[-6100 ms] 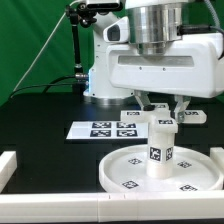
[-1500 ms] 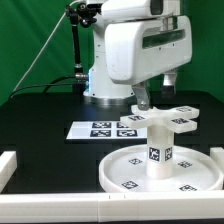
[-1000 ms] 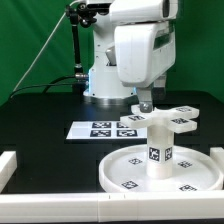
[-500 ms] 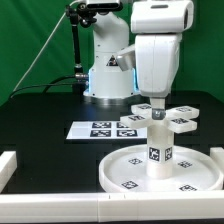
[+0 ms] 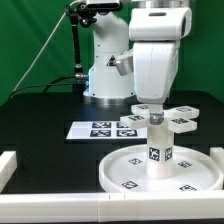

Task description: Assemble round table

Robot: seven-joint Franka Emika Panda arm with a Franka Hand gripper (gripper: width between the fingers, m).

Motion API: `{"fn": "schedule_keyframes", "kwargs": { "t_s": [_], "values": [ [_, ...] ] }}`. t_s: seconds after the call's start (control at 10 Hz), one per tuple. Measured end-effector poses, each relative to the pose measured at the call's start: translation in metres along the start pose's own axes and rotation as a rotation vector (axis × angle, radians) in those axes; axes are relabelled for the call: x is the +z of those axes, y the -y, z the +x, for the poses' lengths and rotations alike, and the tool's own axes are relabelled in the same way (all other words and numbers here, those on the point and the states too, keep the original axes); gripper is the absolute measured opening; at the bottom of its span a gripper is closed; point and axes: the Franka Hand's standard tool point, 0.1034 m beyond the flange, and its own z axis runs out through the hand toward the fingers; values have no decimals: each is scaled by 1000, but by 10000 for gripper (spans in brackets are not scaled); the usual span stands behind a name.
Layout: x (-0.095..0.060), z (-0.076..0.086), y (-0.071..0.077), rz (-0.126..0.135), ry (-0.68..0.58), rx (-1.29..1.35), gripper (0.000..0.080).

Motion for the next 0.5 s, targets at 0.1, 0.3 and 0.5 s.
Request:
{"fn": "schedule_keyframes", "kwargs": {
  "t_s": [0.1, 0.3, 0.5],
  "values": [
    [1, 0, 0, 1, 1, 5, 649],
    [2, 0, 1, 3, 3, 4, 435],
    [2, -1, 0, 3, 2, 9, 438]
  ]
}}
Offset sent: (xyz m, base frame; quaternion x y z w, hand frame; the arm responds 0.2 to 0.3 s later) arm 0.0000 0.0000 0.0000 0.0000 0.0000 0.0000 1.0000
